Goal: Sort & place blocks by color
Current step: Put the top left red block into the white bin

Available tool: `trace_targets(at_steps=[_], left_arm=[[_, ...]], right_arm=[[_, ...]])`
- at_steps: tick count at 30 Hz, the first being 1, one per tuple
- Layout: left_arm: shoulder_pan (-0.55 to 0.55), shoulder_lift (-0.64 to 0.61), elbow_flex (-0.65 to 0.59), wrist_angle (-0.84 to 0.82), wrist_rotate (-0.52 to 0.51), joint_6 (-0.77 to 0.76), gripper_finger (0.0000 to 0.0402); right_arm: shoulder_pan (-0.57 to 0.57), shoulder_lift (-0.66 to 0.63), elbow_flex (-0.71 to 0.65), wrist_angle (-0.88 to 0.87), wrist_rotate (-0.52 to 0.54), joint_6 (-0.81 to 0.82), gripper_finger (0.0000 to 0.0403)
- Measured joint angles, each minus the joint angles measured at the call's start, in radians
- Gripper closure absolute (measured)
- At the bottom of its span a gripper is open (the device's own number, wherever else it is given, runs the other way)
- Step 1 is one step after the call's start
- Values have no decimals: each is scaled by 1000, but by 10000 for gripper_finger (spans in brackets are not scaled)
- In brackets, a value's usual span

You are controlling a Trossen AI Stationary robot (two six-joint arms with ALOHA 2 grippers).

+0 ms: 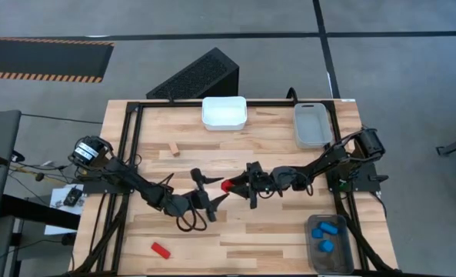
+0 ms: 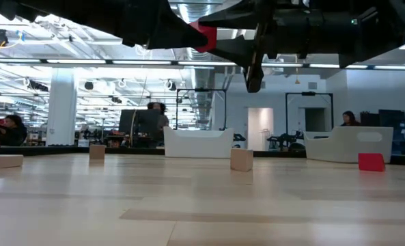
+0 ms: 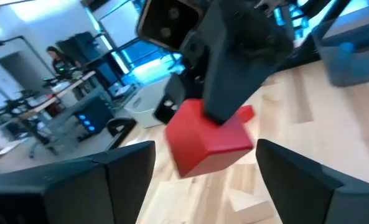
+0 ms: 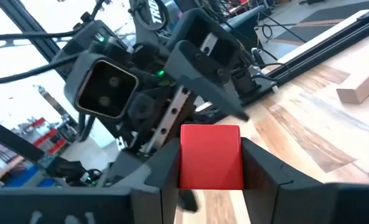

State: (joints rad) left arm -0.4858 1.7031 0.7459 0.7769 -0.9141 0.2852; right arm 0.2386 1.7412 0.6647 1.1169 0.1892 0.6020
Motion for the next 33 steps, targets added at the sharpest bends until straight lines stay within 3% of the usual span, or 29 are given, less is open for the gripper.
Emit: trace_targets(at_steps=[11,15,19,28,33], left_arm=[[20,0,0,-5,-13,-39,235],[25,0,-1,-4,-20,-49,250],[26,0,-1,9,-37,-58,238],[45,0,0,80,-27,-37,164],[53,0,0,74,-13,-62,162]], right_arm=[[1,0,0,2,72,51,244],[1,-1,0,3,89,86,244],[2,-1,0,12,102,105,242],[3,0,0,37,121,104,245],[4,0,0,39,120,104,244]])
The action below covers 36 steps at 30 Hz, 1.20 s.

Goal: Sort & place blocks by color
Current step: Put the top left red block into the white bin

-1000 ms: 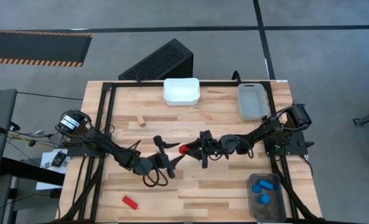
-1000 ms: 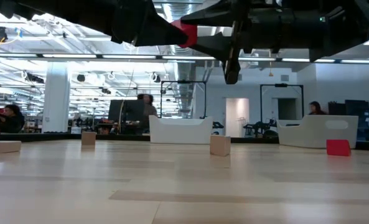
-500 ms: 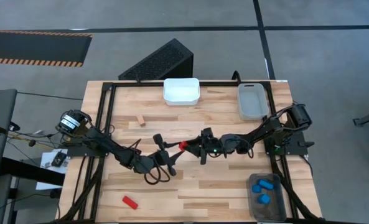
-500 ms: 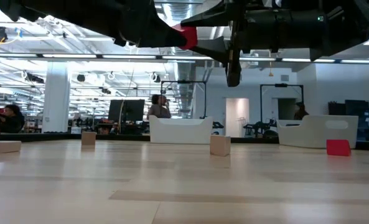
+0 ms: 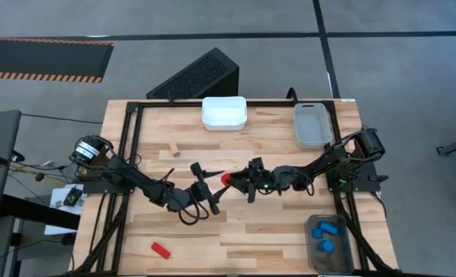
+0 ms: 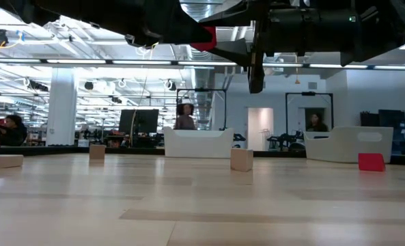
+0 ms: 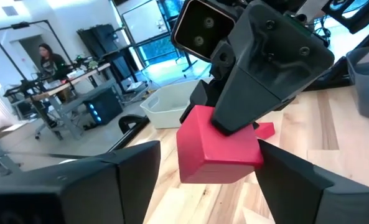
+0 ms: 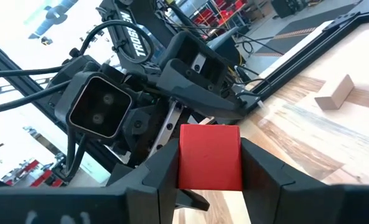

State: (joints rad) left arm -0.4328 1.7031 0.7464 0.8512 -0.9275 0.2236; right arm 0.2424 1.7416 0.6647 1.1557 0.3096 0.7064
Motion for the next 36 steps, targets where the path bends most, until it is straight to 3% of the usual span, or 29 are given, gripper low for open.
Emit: trace_targets(at_steps=[4,12,16,19,22,27,30,36], left_arm=[[0,0,0,-2,4,2,191],[0,0,0,-4,-10,52,287],[1,0,0,26,-3,112,288],[8,-4,0,20,-21,140,267],[28,-12,0,-9,-72,146,258],[125,-26,0,-107,-90,158,280],[232,-30,0,-147,15,152,289],[544,-29,30,-279,393,76,269]], right_arm=[[0,0,0,1,0,0,245],[-4,0,0,-22,-5,-6,216],[-29,-2,0,-25,-50,-35,191],[-56,-7,-1,-27,-91,-68,173],[-88,-64,-16,-41,-101,-106,162],[-164,-215,-89,-207,-96,-138,160],[-209,-283,-125,-318,-74,-162,159],[-271,-310,-137,-497,-52,-208,159]])
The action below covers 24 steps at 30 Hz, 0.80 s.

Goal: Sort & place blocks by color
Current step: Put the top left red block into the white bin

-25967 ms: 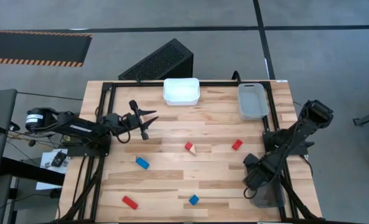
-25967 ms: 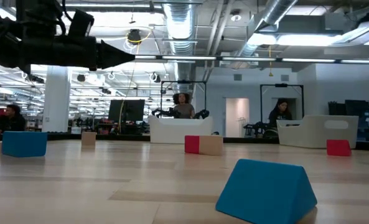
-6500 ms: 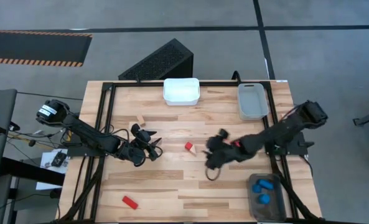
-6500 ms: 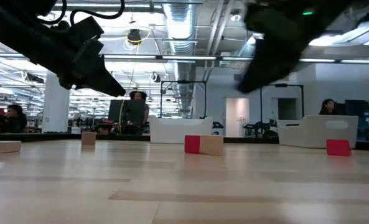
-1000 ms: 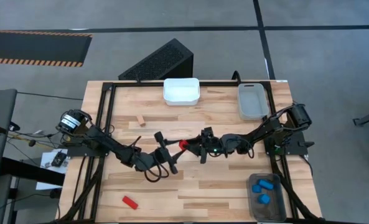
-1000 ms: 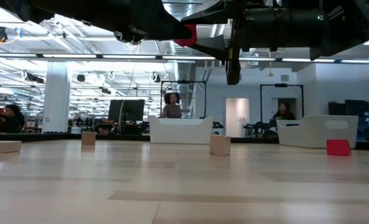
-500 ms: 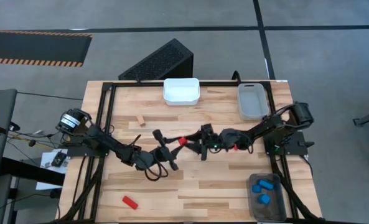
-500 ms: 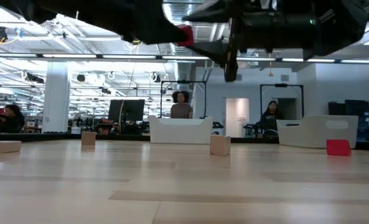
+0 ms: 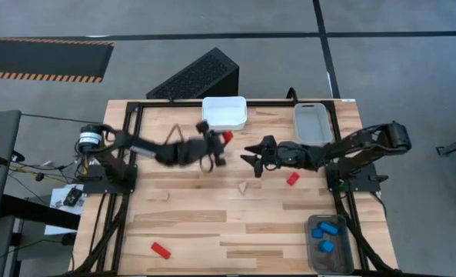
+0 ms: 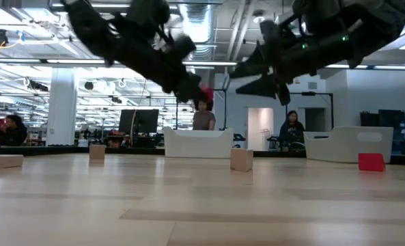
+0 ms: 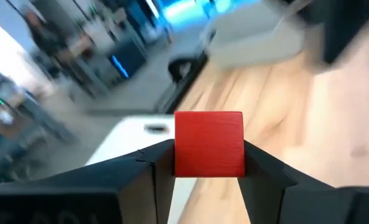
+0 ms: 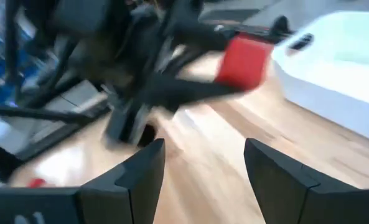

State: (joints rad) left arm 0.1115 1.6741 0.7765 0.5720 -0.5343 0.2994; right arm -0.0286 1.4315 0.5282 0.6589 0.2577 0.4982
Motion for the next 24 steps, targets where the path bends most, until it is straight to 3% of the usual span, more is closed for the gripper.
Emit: trace_targets(at_steps=[5,7,10,16,24], left_arm=[[260,23,211,-397,319,-80,267],[329,57,323,-583,402,-84,268],[384,123,489,-796,422,-53,268],[438,245,719,-1035,450,-5,268],[504,307,775,-1077,561,34,268]], right_arm=[[-39,30,0,-33,2,-61,159],[-62,30,0,-35,2,-93,159],[-97,30,1,-54,2,-128,159],[-153,28,1,-89,-1,-160,159],[-192,28,1,-100,0,-163,159]])
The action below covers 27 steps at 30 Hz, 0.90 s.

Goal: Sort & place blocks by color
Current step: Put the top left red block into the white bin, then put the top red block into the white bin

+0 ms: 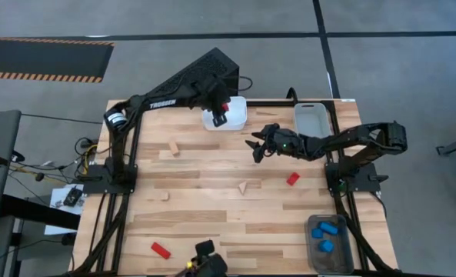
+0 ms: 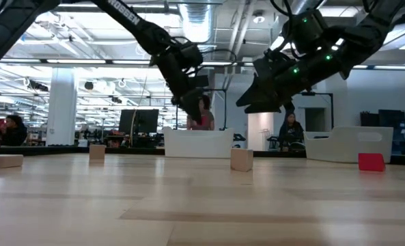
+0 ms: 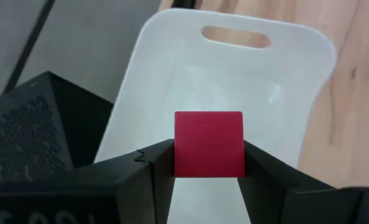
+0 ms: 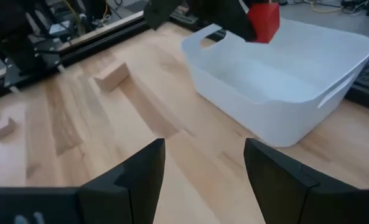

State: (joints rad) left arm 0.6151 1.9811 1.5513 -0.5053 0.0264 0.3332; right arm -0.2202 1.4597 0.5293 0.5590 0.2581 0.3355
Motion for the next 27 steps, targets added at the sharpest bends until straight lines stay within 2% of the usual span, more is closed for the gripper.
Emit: trace_targets(at_steps=[7,11,16,22,27], left_arm=[[65,49,-2,-24,98,-13,268],[72,90,-2,-28,93,-4,264],[74,101,-2,-10,91,51,240],[79,93,-2,14,93,82,208],[79,89,-2,4,86,9,196]], right_arm=[[-12,0,0,-3,3,3,159],[-12,1,0,-27,6,-2,159],[-22,1,0,-28,47,-64,159],[-96,1,0,-31,68,-75,159],[-143,1,0,-64,62,-76,159]])
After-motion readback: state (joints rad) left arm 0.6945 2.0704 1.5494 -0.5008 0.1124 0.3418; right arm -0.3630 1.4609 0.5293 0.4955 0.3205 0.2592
